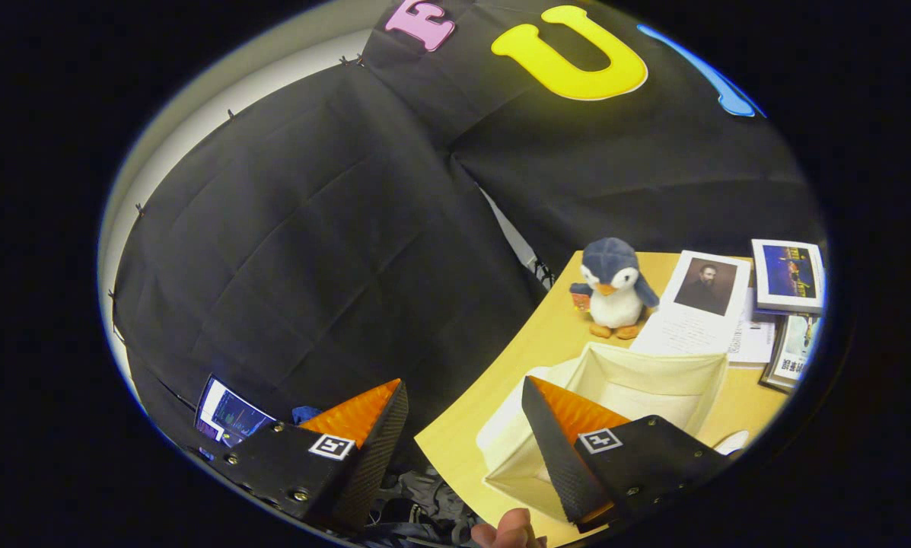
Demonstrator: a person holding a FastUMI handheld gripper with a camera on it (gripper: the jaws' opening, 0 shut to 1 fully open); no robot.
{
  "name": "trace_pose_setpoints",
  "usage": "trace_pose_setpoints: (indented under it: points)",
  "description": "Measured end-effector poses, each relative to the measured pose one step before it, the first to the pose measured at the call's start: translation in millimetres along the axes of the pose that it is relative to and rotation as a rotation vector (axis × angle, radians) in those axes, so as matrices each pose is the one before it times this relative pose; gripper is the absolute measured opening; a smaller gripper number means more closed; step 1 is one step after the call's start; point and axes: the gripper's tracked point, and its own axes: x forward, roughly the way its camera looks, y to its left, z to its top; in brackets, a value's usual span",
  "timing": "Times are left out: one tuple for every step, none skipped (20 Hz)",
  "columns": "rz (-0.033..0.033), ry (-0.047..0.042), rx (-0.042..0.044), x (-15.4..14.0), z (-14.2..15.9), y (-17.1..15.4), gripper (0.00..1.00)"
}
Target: Open the storage box then place both shoes into the box .Put the left shoe in first, then the right shoe, with the right side of both shoes facing outward in a uniform manner.
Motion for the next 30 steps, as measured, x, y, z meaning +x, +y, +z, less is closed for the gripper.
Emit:
trace_pose_setpoints:
  points:
    - [-0.01635,-0.007,-0.00137,-11.06,-3.21,-7.92,0.91]
    - [-0.01737,-0.00458,0.00113,-10.27,-2.53,-9.21,0.91]
    - [-0.01615,-0.0045,0.0038,-10.8,-2.61,-9.56,0.91]
    - [-0.01027,-0.00399,0.00447,-10.51,-0.8,-8.33,0.91]
    - [-0.01171,-0.00583,0.00224,-9.9,-3.21,-7.83,0.91]
    - [-0.01673,-0.00762,-0.00103,-9.62,-2.02,-9.96,0.91]
    - [-0.0273,-0.00799,-0.00165,-8.33,-4.23,-11.49,0.92]
    - [-0.02853,-0.00615,0.00162,-8.46,-3.31,-13.48,0.91]
    - [-0.03198,-0.00386,0.0119,-11.88,-9.95,-11.34,0.91]
    - [-0.01987,-0.00048,0.02136,-9.88,-6.26,-11.59,0.92]
    - [-0.01511,0.00053,0.02976,-10.41,-6.22,-11.08,0.91]
    - [-0.01535,0.00347,0.02869,-5.76,-6.04,-11.88,0.91]
    - [-0.01838,0.00241,0.02254,-5.69,-6.15,-13.37,0.91]
    - [-0.01632,0.00252,0.01666,-4.36,-5.54,-12.82,0.91]
    - [-0.02039,0.00285,0.01221,-4.77,-5.61,-12.24,0.91]
    - [-0.02154,0.00381,0.00798,-4.41,-4.81,-12.18,0.91]
    - [-0.01824,0.00353,0.00894,-4.4,-4.78,-10.22,0.91]
    - [-0.01963,0.00183,0.00821,-3.93,-3.65,-11.13,0.91]
    - [-0.02225,0.00341,0.00695,-0.36,-5.51,-10.25,0.91]
    - [-0.01748,0.00443,0.0069,-1.95,-4.62,-10.09,0.91]
    - [-0.01639,0.01008,0.0098,-1.14,-6.8,-8.92,0.91]
    - [-0.00946,0.01302,0.01968,-0.09,-7.03,-7.77,0.91]
    - [-0.00282,0.01159,0.02028,1.93,-6.92,-5.11,0.91]
    - [-0.01655,0.01363,0.01326,2.88,-7.54,-9.23,0.91]
    - [-0.02636,0.01638,0.00127,4.69,-8.33,-12.29,0.91]
    - [-0.02911,0.02073,0.00129,5.85,-9.61,-12.48,0.91]
    - [-0.02037,0.02299,-0.00052,5.36,-10.61,-9.33,0.91]
    - [-0.02492,0.02925,0.00888,5.14,-11.91,-11.33,0.9]
    - [-0.01522,0.02321,0.00587,8.6,-11.5,-8.14,0.89]
    - [-0.02314,0.02061,0.00167,7.98,-8.72,-9.42,0.89]
